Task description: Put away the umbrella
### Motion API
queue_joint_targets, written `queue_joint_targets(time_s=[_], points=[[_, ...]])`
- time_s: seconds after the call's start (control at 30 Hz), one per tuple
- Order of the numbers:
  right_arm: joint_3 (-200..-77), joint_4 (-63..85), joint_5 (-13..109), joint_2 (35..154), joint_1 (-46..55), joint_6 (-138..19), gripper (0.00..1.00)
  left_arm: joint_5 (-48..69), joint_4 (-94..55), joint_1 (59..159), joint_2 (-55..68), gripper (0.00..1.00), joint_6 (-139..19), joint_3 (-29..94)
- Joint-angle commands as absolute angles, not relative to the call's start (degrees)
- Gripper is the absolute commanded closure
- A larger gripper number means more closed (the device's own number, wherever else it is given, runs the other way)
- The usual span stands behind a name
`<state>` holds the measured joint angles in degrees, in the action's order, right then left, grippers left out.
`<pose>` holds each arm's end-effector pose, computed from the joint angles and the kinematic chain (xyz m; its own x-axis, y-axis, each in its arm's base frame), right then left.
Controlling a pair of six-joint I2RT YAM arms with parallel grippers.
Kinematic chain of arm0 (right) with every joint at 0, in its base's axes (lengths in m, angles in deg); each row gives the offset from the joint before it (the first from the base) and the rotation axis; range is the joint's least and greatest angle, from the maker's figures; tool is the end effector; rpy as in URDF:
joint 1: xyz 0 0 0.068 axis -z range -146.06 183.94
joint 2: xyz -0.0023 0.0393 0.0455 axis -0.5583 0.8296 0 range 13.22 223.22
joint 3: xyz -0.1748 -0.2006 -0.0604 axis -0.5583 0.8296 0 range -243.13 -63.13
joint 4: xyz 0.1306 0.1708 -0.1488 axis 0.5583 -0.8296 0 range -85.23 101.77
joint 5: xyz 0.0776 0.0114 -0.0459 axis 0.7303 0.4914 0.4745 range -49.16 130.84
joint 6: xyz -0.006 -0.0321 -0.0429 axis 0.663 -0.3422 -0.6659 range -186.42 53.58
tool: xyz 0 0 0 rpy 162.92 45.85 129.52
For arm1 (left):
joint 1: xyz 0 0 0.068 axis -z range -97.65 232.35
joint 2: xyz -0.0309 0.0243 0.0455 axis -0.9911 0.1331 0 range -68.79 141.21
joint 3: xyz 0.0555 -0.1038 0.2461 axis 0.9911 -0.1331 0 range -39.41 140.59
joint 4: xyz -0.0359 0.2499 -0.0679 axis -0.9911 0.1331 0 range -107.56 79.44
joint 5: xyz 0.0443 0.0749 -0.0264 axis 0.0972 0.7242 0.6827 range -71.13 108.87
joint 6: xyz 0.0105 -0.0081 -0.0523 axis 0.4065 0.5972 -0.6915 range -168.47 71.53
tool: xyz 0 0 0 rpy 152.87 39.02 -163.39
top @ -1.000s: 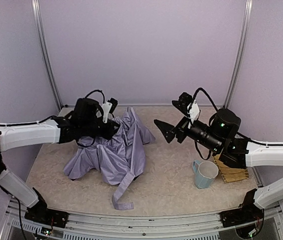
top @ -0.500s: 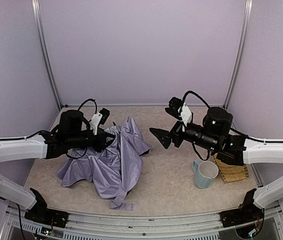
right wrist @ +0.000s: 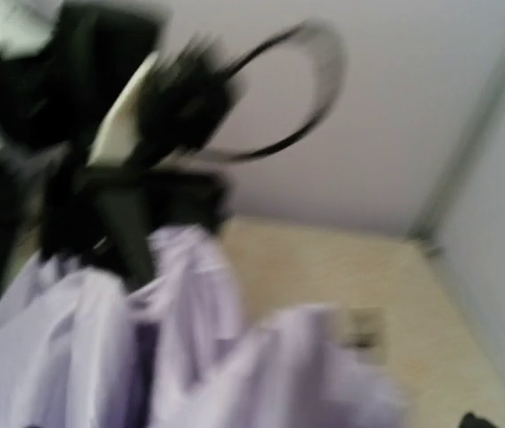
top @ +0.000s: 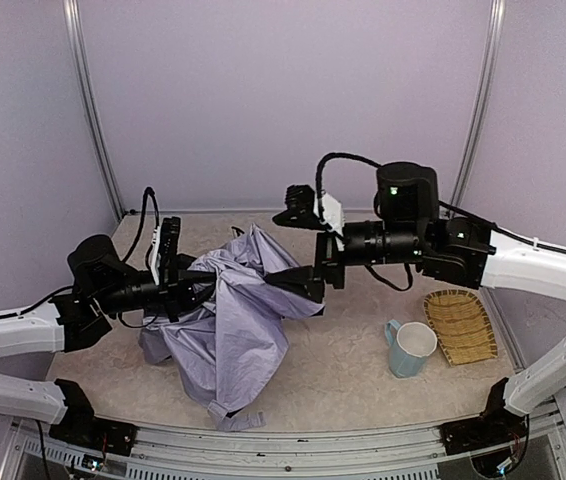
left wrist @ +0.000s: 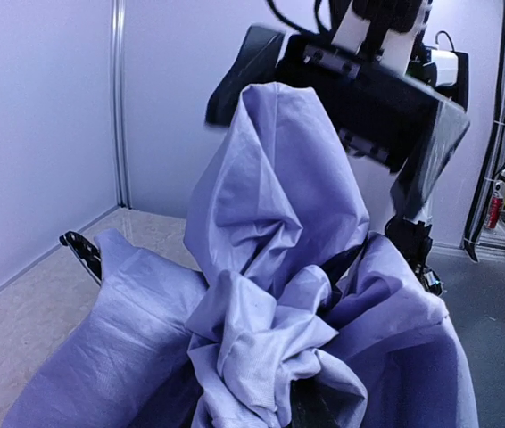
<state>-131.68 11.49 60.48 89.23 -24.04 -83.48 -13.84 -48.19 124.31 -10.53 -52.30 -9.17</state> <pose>0.1561 0.2721 0.3829 0.2179 -0.1726 -0.9606 -0.9531 0.1741 -0.2475 0.1577 -0.1677 0.2806 -0.0307 -0.0481 -0.9984 0.9641 0.2621 -0.0423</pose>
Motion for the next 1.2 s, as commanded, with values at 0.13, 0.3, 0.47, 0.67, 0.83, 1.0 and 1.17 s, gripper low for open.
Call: queue_joint_targets(time_s=[0.13,0.3,0.47,0.67,0.83,1.0,1.17], points=[[-140.8,-5.3,65.4,104.7,-26.2,-88.1,0.00,-18.4,-63.3,128.1,-10.3,1.00,-51.7,-9.3],[-142.1,4.3,68.0,110.1,-26.7,-85.0,0.00,-18.9,-66.4,130.7,-7.3,1.00,-51.9,-8.6],[-139.3,18.4,75.3,111.6,-26.8,-80.8,0.01,-18.8,-71.4,133.1,-2.3,1.00,-53.5,-8.0],[-139.6,19.8,77.8,112.4,-26.8,-78.7,0.33,-18.2,-77.6,133.7,2.3,1.00,-56.0,-7.1],[-136.2,18.3,74.7,108.4,-26.3,-79.0,0.61,-12.3,-75.4,133.6,3.1,0.92,-54.6,-7.1],[-132.0,14.8,70.9,103.7,-24.8,-79.2,0.76,-8.2,-69.6,132.1,1.1,0.52,-52.0,-7.4],[-127.1,14.2,68.0,98.9,-22.7,-79.2,0.89,-5.6,-63.2,129.8,-1.5,0.21,-49.5,-7.2]])
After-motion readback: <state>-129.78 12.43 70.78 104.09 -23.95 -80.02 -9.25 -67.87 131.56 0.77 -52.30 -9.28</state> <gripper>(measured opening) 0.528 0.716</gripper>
